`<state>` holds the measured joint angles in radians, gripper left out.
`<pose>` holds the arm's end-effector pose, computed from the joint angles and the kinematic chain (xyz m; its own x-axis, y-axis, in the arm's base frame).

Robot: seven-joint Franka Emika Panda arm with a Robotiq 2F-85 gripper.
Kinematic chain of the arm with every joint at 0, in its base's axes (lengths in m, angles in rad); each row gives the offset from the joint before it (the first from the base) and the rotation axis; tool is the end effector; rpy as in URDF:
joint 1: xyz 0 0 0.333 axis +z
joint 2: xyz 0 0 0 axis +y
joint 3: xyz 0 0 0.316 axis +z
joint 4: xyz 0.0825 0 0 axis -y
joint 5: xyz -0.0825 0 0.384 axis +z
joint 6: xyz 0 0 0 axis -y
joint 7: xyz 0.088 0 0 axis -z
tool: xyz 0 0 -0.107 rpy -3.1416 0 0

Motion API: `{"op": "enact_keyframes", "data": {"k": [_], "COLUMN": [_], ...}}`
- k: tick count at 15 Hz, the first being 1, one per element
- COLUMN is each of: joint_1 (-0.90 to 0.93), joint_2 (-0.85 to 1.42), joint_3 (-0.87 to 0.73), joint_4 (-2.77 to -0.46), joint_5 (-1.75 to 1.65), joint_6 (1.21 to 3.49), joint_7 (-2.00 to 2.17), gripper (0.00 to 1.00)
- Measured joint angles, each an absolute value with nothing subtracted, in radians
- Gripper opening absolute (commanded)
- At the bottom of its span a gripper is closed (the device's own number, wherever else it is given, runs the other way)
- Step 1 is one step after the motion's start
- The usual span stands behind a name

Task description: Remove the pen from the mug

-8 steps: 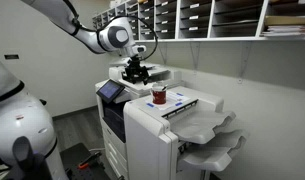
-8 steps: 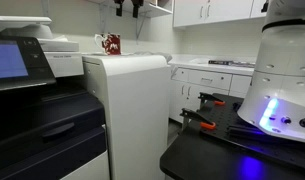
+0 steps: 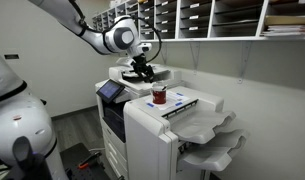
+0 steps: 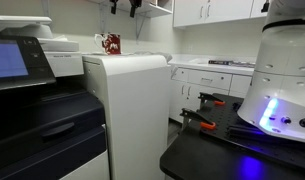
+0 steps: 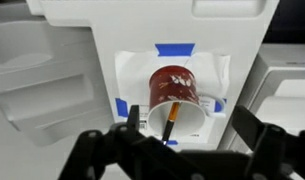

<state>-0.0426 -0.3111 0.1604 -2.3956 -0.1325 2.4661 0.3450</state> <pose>0.4751 0.0597 0.4737 0.9123 -0.1197 0.3916 -0.1438 -0.9891 0.0326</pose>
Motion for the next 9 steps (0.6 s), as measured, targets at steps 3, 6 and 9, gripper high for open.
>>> {"op": "enact_keyframes", "data": {"k": [3,6,9], "joint_1": [-0.082,-0.092,-0.082], "joint_2": [-0.226,-0.130,-0.051], "joint_3": [0.160,0.160,0.158], "joint_4": [-2.344,-2.279,-2.215], "joint_5": [-0.157,-0.211,-0.252], "joint_6": [2.548,2.574,2.575], "joint_7": [0.456,0.545,0.602], "gripper": [0.67,0.62,0.68]}}
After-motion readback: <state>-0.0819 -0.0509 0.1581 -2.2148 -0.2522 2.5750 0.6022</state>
